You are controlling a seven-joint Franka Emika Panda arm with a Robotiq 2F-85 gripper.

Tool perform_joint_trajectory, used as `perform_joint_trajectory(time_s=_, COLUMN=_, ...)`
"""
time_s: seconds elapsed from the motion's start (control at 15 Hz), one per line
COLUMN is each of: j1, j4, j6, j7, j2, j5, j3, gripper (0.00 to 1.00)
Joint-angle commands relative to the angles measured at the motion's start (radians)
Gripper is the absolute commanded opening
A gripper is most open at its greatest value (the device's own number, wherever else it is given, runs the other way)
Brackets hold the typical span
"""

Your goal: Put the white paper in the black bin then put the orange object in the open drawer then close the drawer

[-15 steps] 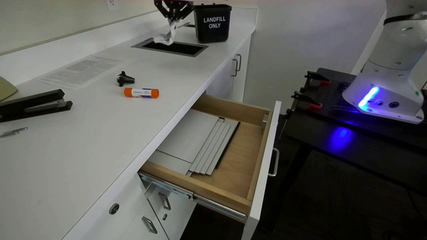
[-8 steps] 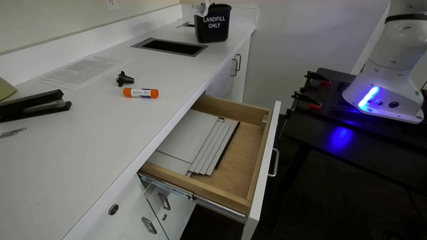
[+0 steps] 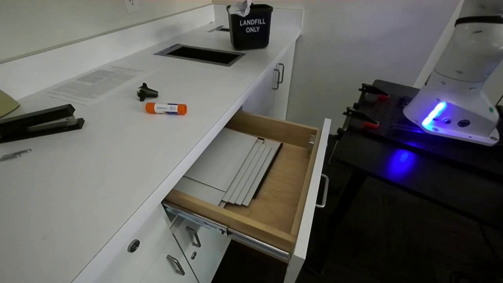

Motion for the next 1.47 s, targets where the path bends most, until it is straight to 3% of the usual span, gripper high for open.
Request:
perform_joint_trajectory(time_s=0.0, j1=-0.126, j4=0.043, j6=-0.035, j7=0.021, j2=-0.007, j5=-0.026, j3=0.019, gripper=0.01)
perform_joint_trajectory(time_s=0.47, j1=-0.277, j4=0.165, j6=0.008, j7=-0.037, j2=0.095, j5=0.006, j3=-0.012, gripper=0.01)
perform_joint_trajectory(time_s=1.13, j1=-0.308, j4=0.296, j6=0.151, j7=-0.116, j2=0.271, j5=0.106, j3=-0.053, gripper=0.01)
perform_joint_trajectory(time_s=1.2, j1=-0.304, j4=0.304, j6=0.139, j7=-0.127, j2=0.274, j5=0.114, j3=-0.057, gripper=0.28)
perform_joint_trajectory(time_s=1.27, j1=-0.301, j4=0.308, j6=0.134, j7=-0.132, j2=0.275, j5=0.120, j3=-0.058, gripper=0.30)
perform_joint_trajectory(time_s=1.4, j1=-0.295, j4=0.309, j6=0.120, j7=-0.146, j2=0.267, j5=0.138, j3=-0.058, gripper=0.44)
